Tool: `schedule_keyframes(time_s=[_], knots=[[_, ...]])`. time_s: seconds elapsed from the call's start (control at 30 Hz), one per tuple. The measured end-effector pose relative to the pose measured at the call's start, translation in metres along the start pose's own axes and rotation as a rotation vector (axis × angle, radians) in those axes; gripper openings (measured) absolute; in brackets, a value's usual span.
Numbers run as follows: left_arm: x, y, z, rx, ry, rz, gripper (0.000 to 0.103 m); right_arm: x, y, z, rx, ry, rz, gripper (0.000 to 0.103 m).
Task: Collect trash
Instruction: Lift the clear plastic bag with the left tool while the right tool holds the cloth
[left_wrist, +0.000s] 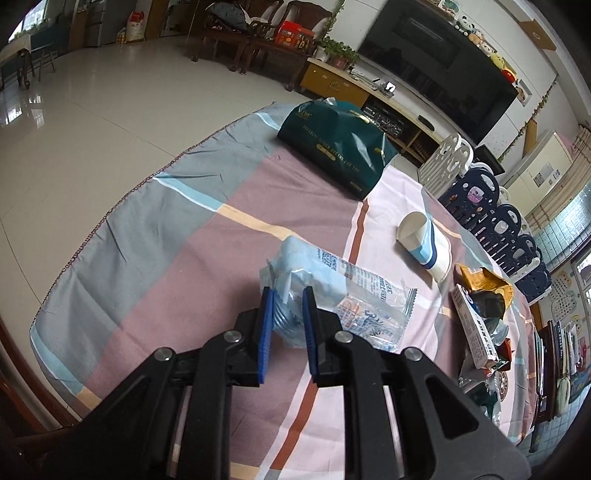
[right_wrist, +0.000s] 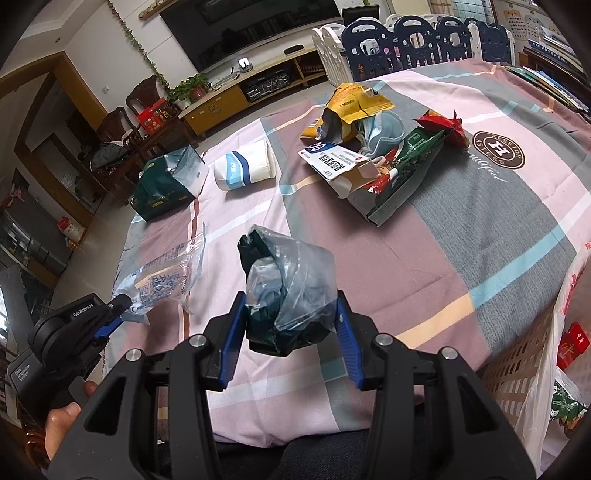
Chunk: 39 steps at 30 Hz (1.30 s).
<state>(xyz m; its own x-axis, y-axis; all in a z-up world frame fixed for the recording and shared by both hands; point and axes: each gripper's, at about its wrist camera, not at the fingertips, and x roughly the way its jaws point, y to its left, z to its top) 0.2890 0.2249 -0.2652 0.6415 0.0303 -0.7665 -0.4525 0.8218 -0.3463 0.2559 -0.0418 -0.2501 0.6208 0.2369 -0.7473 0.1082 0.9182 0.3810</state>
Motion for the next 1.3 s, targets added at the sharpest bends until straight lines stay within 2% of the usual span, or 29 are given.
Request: schedule_keyframes(time_s=[0.17,0.3,0.5,0.7,0.8,0.9,1.03,1.13,1.27,1.3], knots=[[0.005,-0.002,-0.001,0.008,0.026,0.034,0.021,0.0,0.0,0.0,0.001,0.001,0.0,0.046],[0.005,-0.001,-0.001,0.008,0.029,0.057,0.047,0.0,0.0,0.0,0.001,0.001,0.0,0.046],[0.002,0.003,0.001,-0.016,0.021,0.05,0.065,0.0,0.0,0.001,0.0,0.002,-0.001,0.047],[0.004,0.028,0.006,-0.155,0.043,0.014,0.068,0.0,0.0,0.001,0.002,0.001,0.001,0.047],[0.008,0.029,0.006,-0.172,0.061,-0.003,0.073,0.0,-0.001,0.001,0.003,0.002,0.003,0.047],[0.015,0.019,0.006,-0.143,0.084,-0.017,0.083,0.0,-0.001,0.0,0.005,0.002,0.005,0.047],[0.034,-0.007,0.003,-0.055,0.136,-0.005,0.088,0.001,-0.002,0.0,0.011,0.004,0.009,0.047],[0.049,-0.022,-0.003,0.016,0.195,0.014,0.088,0.001,-0.003,0.0,0.015,0.005,0.011,0.047],[0.048,-0.034,-0.006,0.097,0.164,0.044,0.086,0.0,-0.002,0.0,0.016,0.006,0.009,0.047],[0.048,-0.036,-0.007,0.116,0.159,0.051,0.08,0.0,-0.002,0.0,0.016,0.006,0.009,0.047]])
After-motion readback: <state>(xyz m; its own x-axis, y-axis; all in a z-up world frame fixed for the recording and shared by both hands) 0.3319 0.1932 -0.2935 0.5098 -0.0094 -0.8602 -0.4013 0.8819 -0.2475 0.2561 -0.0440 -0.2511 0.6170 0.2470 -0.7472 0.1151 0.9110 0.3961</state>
